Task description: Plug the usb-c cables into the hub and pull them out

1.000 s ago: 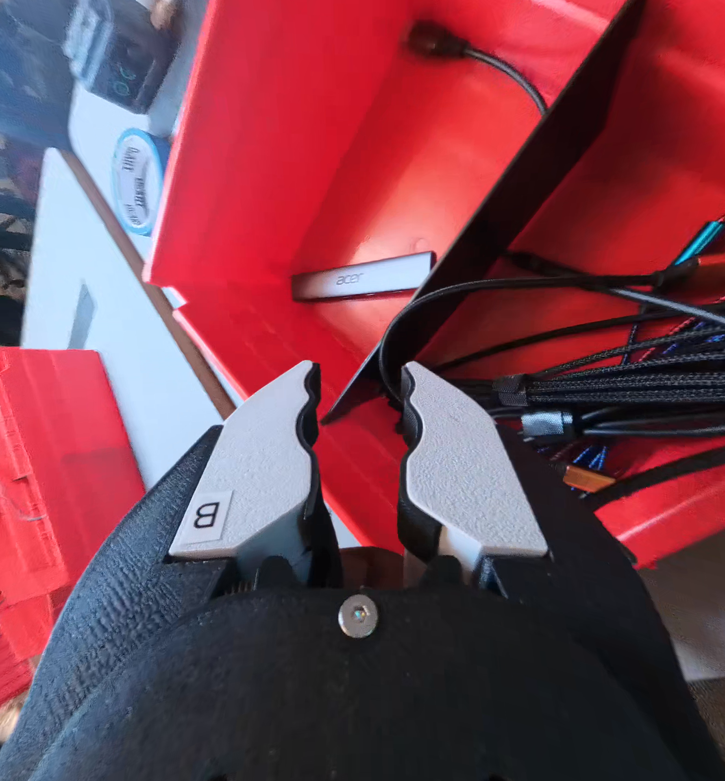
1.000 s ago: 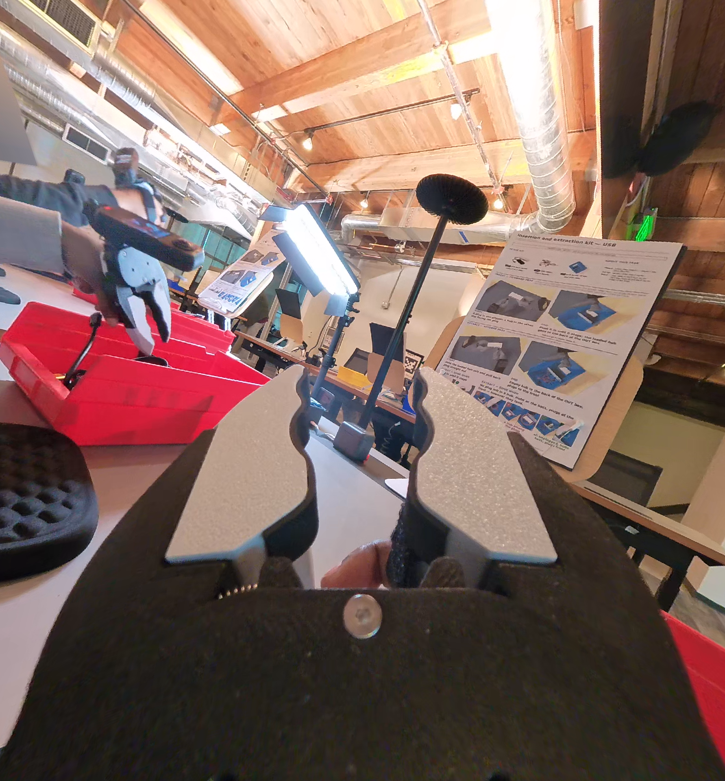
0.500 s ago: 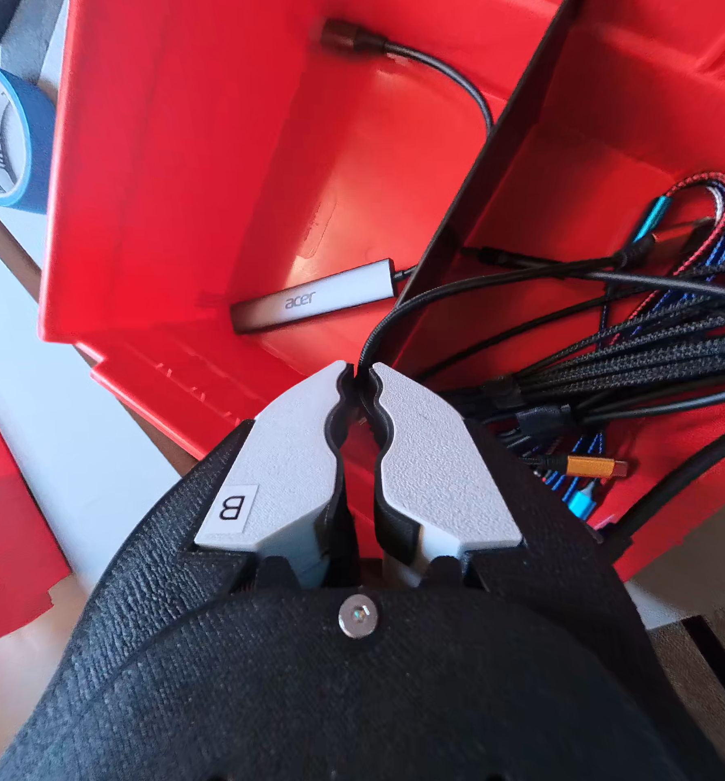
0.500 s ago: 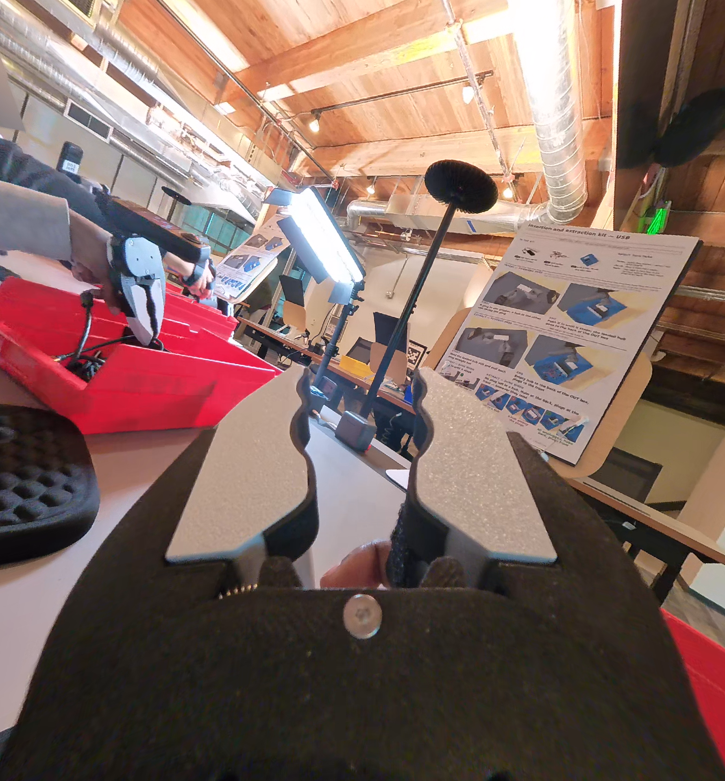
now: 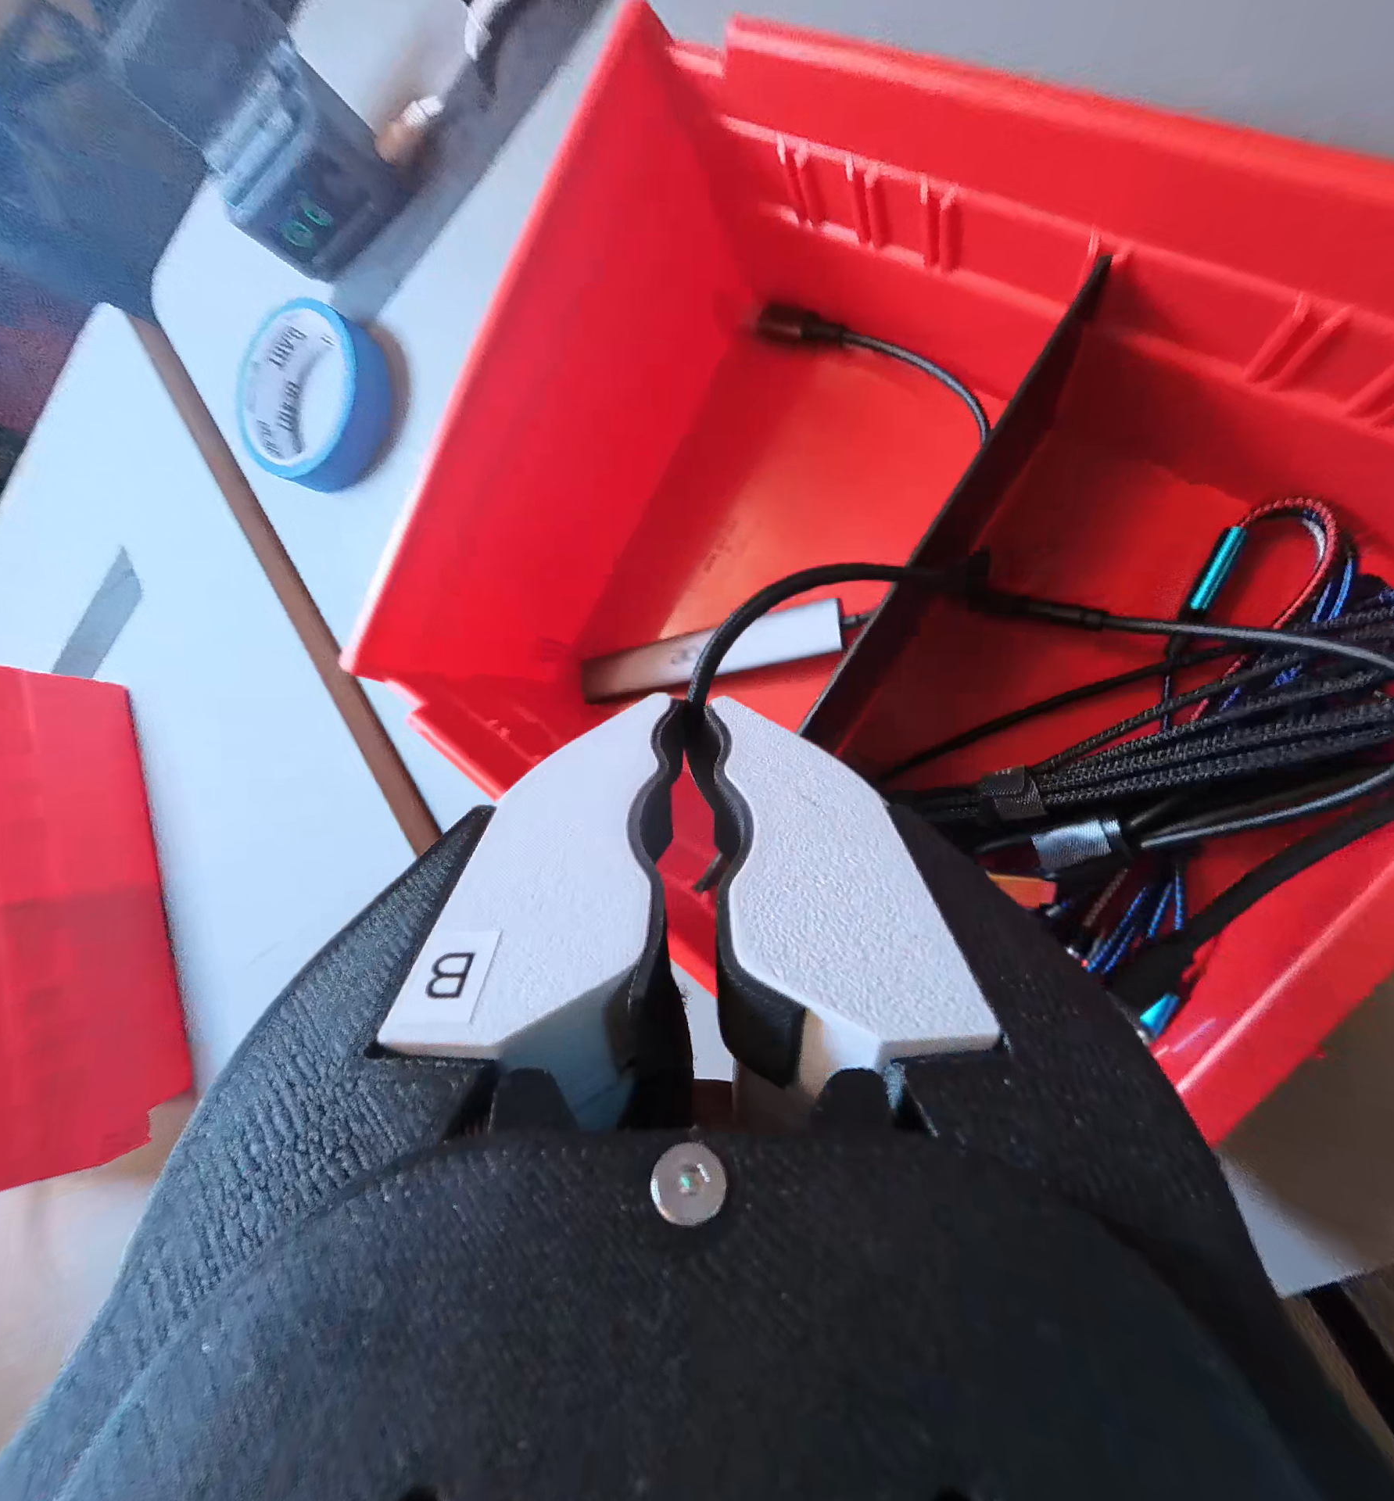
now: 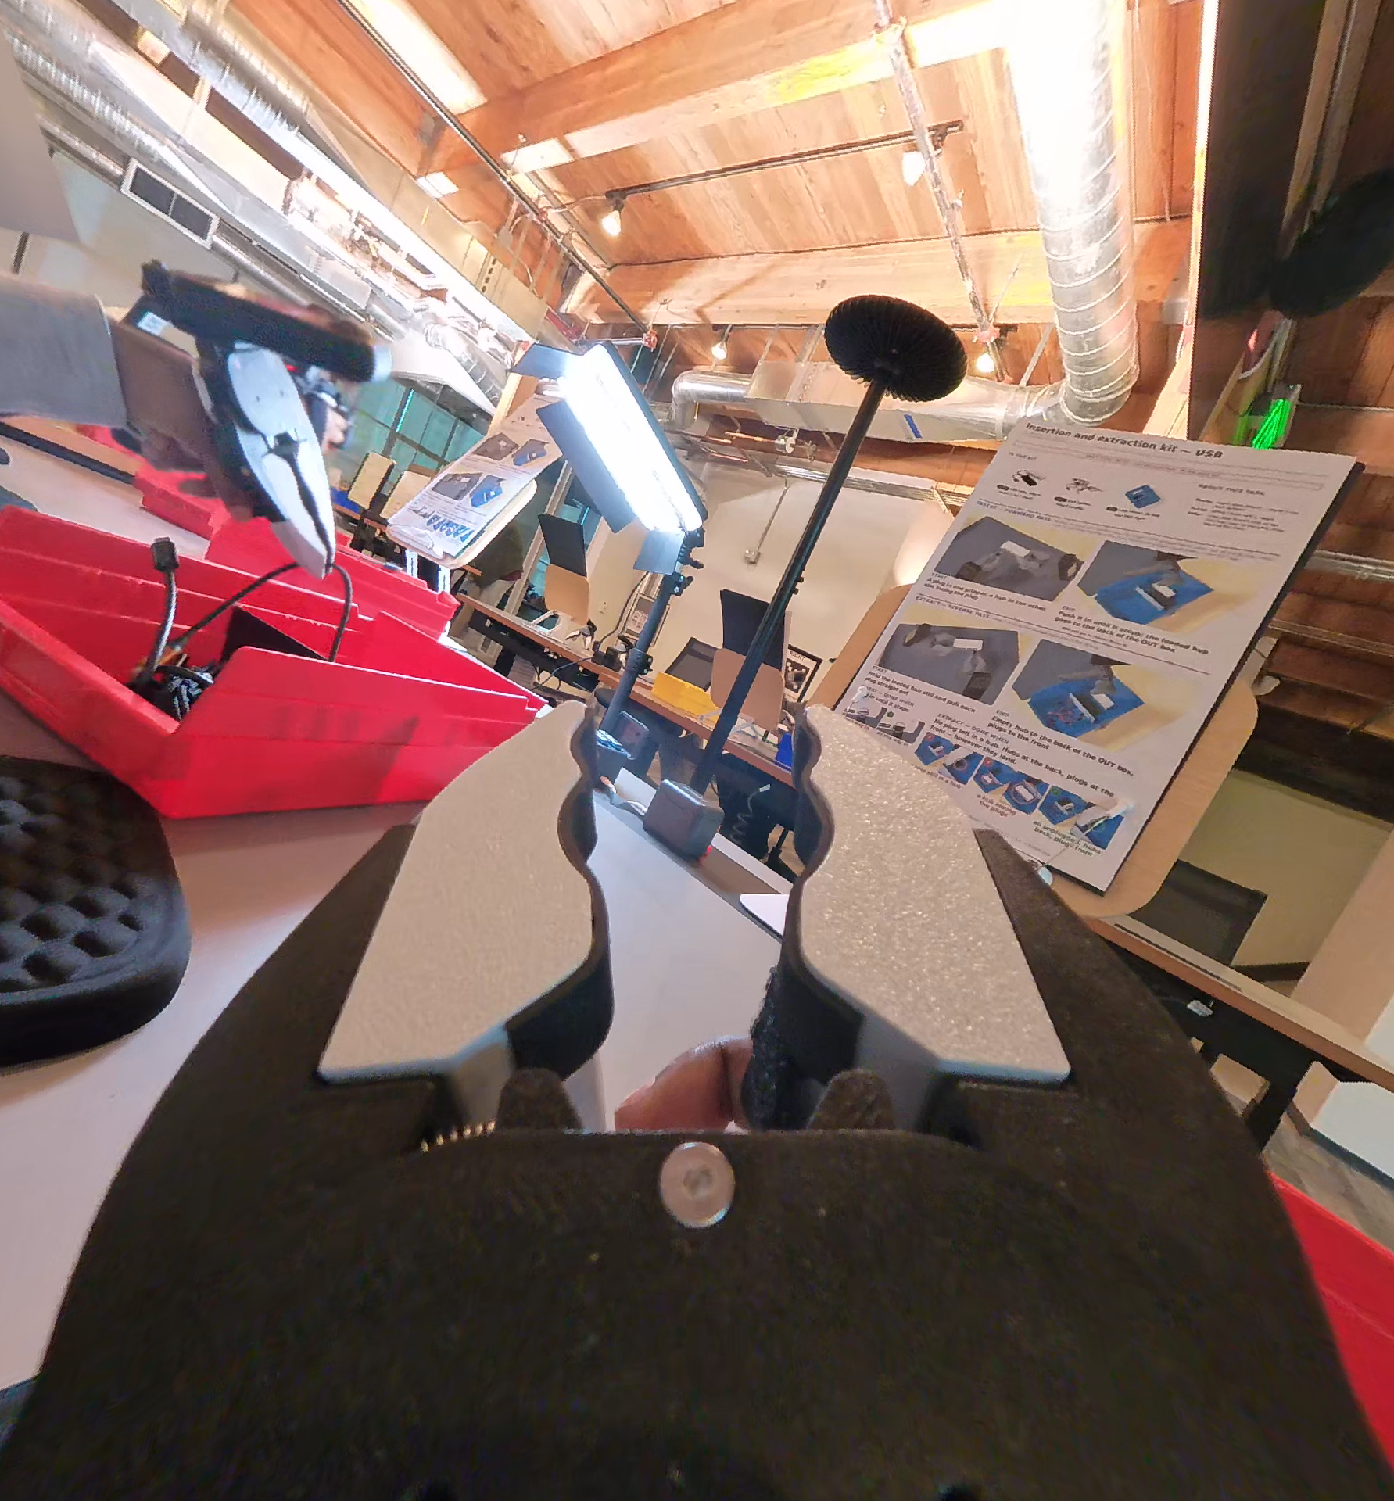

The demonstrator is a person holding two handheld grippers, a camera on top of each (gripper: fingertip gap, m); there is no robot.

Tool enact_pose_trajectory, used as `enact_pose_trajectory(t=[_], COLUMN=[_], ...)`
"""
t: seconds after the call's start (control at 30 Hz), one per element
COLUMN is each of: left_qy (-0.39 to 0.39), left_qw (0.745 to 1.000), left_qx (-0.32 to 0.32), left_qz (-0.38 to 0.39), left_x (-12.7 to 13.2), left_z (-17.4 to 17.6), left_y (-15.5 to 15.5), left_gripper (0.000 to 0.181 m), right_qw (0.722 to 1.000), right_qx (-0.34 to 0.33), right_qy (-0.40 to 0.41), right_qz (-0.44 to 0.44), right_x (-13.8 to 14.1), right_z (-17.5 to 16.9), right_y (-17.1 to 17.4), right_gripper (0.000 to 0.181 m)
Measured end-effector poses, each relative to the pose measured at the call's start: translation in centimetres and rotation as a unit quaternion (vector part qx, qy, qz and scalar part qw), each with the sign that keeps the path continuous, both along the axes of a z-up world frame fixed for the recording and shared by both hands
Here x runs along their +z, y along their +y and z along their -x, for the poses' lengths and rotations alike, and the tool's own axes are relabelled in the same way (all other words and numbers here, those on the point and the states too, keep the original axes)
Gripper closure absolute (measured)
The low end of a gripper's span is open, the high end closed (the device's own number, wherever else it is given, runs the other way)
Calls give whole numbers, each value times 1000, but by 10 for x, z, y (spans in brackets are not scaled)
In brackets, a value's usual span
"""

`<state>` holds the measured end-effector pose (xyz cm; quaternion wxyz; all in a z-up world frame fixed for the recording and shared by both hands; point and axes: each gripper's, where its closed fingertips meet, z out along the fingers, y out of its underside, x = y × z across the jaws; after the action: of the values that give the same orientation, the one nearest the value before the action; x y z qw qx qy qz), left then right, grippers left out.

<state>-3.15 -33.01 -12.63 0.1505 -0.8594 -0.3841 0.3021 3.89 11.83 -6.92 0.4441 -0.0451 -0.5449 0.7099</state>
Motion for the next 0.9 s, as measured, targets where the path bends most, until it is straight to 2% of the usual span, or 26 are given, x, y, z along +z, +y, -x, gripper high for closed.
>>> enact_pose_trajectory(t=[0.1,0.23,0.33,0.43,0.57,0.7,0.83,0.9], left_qy=[74,204,301,378,386,322,264,245], left_qw=[997,978,946,899,838,767,740,741], left_qx=[1,9,-4,-17,-18,-33,-37,-40], left_qz=[3,-39,-117,-220,-386,-553,-617,-625], left_x=[35,100,142,166,158,133,110,103], left_z=[3,3,-2,-9,-22,-34,-40,-41], left_y=[4,19,45,79,132,195,241,255], left_gripper=[177,177,177,177,177,177,177,177], right_qw=[1000,1000,1000,999,997,982,952,939], right_qx=[1,5,13,21,39,13,-64,-98], right_qy=[-2,-6,-11,-23,-16,51,157,194], right_qz=[-4,-13,-22,-29,-71,-184,-256,-265], right_x=[-1,-4,-7,-5,6,-11,-23,-23], right_z=[0,0,-2,-5,-28,-49,-54,-52], right_y=[-1,-4,-7,-11,-35,-76,-94,-95], right_gripper=[135,136,136,138,141,138,139,139])
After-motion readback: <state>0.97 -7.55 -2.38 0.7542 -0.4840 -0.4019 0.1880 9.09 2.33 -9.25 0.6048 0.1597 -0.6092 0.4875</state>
